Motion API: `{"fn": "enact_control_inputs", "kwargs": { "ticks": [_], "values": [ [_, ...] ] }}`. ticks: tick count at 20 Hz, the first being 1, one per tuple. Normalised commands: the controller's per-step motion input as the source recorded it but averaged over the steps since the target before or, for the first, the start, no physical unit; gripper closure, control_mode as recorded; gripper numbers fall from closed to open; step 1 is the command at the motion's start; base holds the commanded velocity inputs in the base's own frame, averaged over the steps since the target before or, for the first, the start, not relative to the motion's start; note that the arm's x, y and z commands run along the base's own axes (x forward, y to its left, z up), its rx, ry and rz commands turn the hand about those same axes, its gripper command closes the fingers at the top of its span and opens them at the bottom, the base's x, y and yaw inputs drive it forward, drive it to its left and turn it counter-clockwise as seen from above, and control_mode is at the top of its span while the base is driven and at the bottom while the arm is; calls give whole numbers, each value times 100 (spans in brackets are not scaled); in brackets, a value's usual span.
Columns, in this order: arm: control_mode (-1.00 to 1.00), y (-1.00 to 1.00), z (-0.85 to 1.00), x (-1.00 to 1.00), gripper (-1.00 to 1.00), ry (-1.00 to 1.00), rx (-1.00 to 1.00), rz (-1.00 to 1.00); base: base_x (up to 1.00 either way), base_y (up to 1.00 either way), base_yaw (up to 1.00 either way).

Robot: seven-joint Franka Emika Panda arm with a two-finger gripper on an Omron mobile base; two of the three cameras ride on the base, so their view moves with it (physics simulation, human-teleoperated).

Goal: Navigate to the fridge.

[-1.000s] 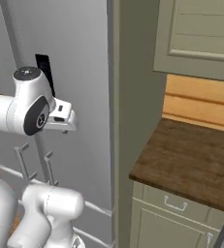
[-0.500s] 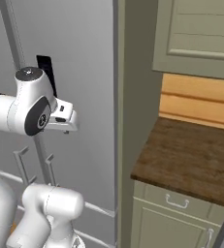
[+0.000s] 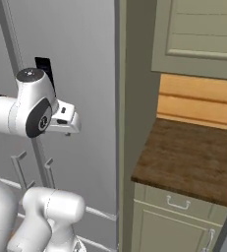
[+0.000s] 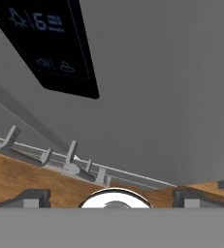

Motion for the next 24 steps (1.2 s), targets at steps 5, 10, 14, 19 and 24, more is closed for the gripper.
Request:
{"fn": "enact_control_inputs", "kwargs": {
  "ticks": [5, 10, 14, 19, 24],
  "values": [
    [100, 0, 0, 0, -100, 0, 0, 0, 100, 13, 19],
    [100, 0, 0, 0, -100, 0, 0, 0, 95, 18, -19],
    [100, 0, 0, 0, -100, 0, 0, 0, 46, 48, -89],
    [100, 0, 0, 0, -100, 0, 0, 0, 58, 57, -83],
    [100, 0, 0, 0, -100, 0, 0, 0, 56, 98, -46]
  ]
}}
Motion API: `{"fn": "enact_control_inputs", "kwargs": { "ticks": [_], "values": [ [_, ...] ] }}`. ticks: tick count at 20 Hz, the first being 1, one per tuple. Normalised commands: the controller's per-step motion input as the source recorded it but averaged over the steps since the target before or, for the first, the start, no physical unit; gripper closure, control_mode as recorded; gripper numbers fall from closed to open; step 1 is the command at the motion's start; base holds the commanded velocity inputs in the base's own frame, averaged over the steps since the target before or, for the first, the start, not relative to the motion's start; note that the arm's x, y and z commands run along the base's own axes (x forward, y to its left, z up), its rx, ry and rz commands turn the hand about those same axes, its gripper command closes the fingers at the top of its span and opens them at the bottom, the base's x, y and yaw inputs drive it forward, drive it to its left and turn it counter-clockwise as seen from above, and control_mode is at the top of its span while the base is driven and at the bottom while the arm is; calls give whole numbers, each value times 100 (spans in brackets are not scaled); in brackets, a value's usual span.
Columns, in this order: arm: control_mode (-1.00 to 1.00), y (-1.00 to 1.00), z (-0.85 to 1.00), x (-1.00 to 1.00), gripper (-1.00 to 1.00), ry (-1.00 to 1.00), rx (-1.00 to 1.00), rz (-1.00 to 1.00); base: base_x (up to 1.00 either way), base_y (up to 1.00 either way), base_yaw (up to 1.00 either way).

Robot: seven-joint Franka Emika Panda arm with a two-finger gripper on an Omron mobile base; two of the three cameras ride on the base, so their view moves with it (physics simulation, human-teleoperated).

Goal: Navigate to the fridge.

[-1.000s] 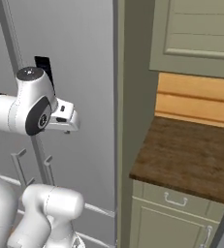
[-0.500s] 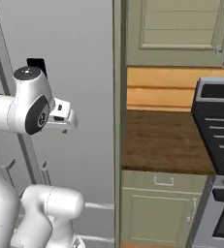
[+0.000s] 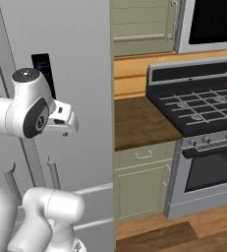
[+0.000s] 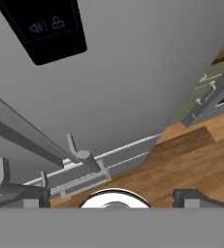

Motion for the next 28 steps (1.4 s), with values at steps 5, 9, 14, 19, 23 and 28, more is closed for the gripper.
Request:
{"fn": "enact_control_inputs", "kwargs": {
  "ticks": [5, 9, 14, 19, 23, 28],
  "values": [
    [100, 0, 0, 0, -100, 0, 0, 0, 33, 100, -7],
    [100, 0, 0, 0, -100, 0, 0, 0, 5, 100, 18],
    [100, 0, 0, 0, -100, 0, 0, 0, -13, 100, -6],
    [100, 0, 0, 0, -100, 0, 0, 0, -8, 100, 51],
    [100, 0, 0, 0, -100, 0, 0, 0, 2, 76, 77],
    [100, 0, 0, 0, -100, 0, 0, 0, 71, -27, 69]
  ]
}}
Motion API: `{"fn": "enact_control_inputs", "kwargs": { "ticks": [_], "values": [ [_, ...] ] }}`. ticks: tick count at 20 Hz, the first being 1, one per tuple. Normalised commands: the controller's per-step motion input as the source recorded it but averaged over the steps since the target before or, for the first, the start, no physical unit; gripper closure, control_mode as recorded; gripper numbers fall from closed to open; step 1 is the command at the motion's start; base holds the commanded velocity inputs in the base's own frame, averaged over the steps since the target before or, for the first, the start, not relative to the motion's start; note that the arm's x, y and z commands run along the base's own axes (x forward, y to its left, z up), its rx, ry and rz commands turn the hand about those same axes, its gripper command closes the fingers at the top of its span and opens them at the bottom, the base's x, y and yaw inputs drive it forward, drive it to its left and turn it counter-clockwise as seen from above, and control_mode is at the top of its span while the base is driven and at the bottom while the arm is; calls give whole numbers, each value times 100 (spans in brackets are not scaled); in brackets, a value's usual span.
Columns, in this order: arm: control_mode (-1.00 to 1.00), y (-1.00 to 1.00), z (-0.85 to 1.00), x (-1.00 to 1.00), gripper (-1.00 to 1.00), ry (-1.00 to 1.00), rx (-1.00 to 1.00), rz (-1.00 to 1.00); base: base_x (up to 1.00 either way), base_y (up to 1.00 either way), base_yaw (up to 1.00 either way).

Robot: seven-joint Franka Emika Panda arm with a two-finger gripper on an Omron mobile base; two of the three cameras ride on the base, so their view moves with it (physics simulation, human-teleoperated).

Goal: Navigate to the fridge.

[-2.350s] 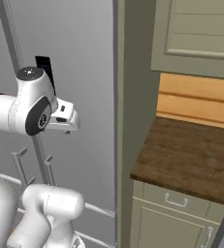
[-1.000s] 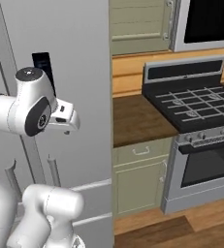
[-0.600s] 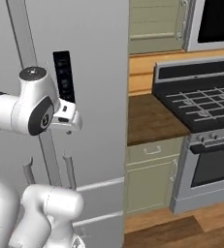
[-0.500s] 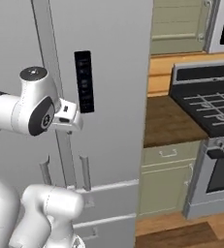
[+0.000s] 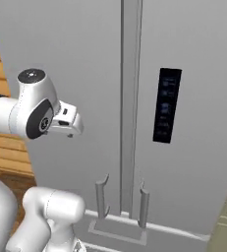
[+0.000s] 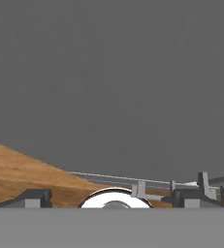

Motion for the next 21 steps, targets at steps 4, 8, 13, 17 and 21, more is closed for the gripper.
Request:
{"fn": "enact_control_inputs", "kwargs": {
  "ticks": [4, 8, 13, 17, 21],
  "values": [
    [100, 0, 0, 0, -100, 0, 0, 0, -12, -87, 57],
    [100, 0, 0, 0, -100, 0, 0, 0, -88, -76, -6],
    [100, 0, 0, 0, -100, 0, 0, 0, 5, -87, -39],
    [100, 0, 0, 0, -100, 0, 0, 0, 100, 58, -38],
    [100, 0, 0, 0, -100, 0, 0, 0, 100, 100, -26]
  ]
}}
